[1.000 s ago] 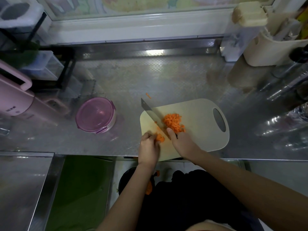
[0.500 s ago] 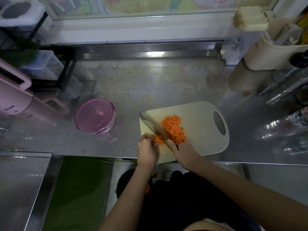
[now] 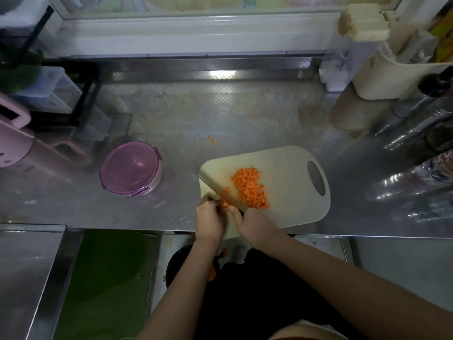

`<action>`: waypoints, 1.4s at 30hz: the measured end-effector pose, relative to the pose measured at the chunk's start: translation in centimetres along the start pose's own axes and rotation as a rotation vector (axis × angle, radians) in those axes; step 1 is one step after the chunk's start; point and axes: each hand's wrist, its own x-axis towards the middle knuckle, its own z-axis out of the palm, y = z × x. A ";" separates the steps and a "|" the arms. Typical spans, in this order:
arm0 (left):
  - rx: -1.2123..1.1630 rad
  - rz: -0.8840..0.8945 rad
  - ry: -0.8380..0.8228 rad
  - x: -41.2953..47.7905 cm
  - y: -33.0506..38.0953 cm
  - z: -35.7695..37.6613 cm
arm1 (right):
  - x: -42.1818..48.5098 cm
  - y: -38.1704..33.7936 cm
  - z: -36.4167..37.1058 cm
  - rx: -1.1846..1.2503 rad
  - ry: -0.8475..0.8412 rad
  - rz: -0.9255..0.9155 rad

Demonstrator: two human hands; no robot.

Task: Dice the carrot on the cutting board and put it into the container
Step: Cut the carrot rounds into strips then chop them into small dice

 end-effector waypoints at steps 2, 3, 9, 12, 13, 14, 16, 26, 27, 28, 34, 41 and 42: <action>0.007 0.001 0.012 -0.1 0.0 0.0 | 0.6 -0.3 0.1 0.011 0.014 -0.016; 0.007 0.002 0.007 -0.2 0.0 0.0 | 0.9 -0.3 0.1 0.021 0.014 -0.022; -0.051 -0.001 0.009 -0.5 0.1 -0.2 | 1.9 0.6 -0.8 0.125 -0.059 0.015; -0.109 -0.044 0.031 -0.6 0.1 -0.4 | 1.7 0.7 -1.5 0.180 -0.045 -0.001; -0.120 -0.050 0.029 -0.5 0.1 -0.5 | 1.5 0.8 -1.6 0.204 -0.041 -0.009; -0.126 -0.048 0.022 -0.5 0.1 -0.5 | 1.4 0.9 -1.8 0.223 -0.040 -0.016; -0.130 -0.030 0.013 -0.5 0.1 -0.7 | 0.9 1.1 -2.3 0.236 -0.044 -0.022; -0.071 -0.059 0.076 -1.4 0.1 -0.2 | -0.4 1.9 -2.1 0.205 -0.101 0.003; -0.067 -0.060 0.077 -1.3 0.1 -0.2 | -0.4 2.0 -2.0 0.209 -0.107 0.003; -0.067 -0.062 0.080 -1.2 0.1 -0.2 | -0.3 2.0 -1.9 0.209 -0.109 -0.002; -0.106 -0.112 0.080 -0.8 0.2 -0.2 | -0.2 2.2 -1.0 0.142 -0.094 -0.007; -0.121 -0.149 0.060 -0.5 0.1 -0.2 | -0.4 0.9 -0.6 0.026 -0.102 0.000; -0.123 -0.153 0.062 -0.5 0.2 -0.3 | -0.5 0.8 -0.7 0.022 -0.100 0.005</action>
